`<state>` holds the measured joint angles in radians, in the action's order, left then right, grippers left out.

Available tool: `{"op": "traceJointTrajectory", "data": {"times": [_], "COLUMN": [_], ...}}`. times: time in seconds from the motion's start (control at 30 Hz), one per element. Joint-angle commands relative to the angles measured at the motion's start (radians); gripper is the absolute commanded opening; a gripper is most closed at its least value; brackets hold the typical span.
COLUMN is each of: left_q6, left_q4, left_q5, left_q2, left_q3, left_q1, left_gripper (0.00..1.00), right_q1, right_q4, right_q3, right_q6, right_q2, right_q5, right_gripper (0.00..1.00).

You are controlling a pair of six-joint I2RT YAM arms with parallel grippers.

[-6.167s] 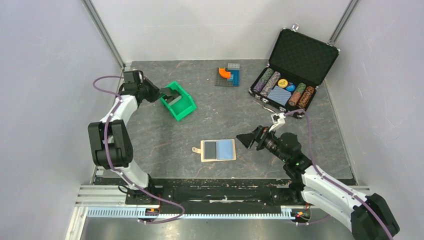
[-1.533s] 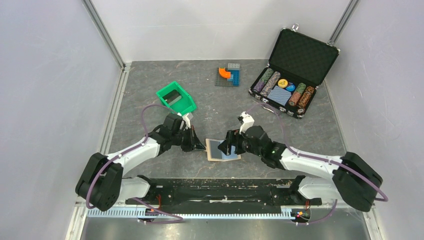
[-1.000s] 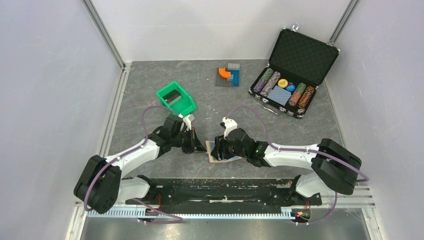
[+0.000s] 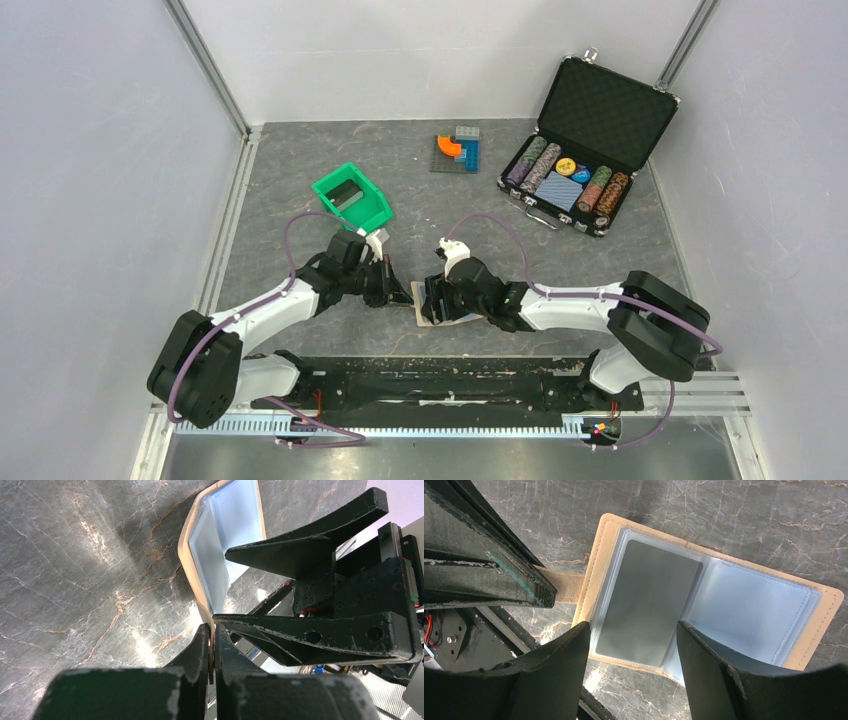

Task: Take the credit cards out of the card holder
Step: Place the credit card in the storage box.

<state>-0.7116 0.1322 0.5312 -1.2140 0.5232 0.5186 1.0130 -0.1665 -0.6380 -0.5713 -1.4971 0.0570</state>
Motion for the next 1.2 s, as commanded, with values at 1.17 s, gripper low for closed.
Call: {"op": "traceJointTrajectory", "data": {"times": [1.17], "left_q6": [0.037], "left_q4": [0.070], "left_q5": [-0.014], "left_q2": [0.000], "left_q3": [0.012], "left_q1": [0.006], "left_gripper": [0.02], "right_q1": [0.014], "right_q4": [0.084], "right_q3": [-0.006], "right_q6": [0.029], "right_q2": [0.100], "right_q5": [0.180], "right_gripper": [0.56]}}
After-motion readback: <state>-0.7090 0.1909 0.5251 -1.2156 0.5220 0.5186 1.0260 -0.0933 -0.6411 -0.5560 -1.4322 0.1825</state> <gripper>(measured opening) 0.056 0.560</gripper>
